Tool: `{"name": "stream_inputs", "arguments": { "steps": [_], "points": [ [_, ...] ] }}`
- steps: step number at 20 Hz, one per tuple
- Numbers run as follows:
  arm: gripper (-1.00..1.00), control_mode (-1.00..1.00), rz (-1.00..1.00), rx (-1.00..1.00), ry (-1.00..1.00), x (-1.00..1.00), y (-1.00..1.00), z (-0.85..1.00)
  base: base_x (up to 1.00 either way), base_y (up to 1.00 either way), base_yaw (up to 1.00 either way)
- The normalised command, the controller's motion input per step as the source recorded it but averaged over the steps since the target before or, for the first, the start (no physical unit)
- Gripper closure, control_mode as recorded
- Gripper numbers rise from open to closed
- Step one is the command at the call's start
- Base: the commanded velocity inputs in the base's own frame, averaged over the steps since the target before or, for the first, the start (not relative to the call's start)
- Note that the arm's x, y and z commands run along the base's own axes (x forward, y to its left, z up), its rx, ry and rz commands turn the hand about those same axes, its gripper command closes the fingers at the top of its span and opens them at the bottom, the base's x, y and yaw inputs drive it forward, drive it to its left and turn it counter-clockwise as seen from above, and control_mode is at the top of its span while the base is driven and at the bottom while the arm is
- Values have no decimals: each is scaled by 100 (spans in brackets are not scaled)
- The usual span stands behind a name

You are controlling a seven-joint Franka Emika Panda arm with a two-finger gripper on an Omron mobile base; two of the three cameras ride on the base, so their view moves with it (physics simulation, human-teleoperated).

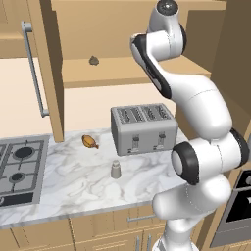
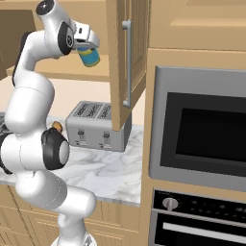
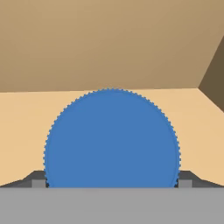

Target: Pick the mayonnaise and shaker from the counter and place them in the cabinet.

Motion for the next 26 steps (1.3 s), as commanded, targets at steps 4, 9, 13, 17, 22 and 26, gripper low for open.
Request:
{"name": "stream_inputs", "arguments": {
  "steps": [4, 9, 13, 17, 22, 26],
  "points": [
    [-100, -100, 0, 2, -1, -7, 0, -4, 0, 0, 0],
    [-100, -100, 1, 6, 5, -13, 0, -35, 0, 0, 0],
    [-100, -100, 2, 12, 20, -7, 0, -60, 0, 0, 0],
    [-100, -100, 3, 4, 11, -1, -3, -25, 0, 0, 0],
    [-100, -100, 2, 1, 0, -44, 0, 0, 0, 0, 0],
    [-100, -100, 2, 0, 0, -71, 0, 0, 0, 0, 0]
  ]
}}
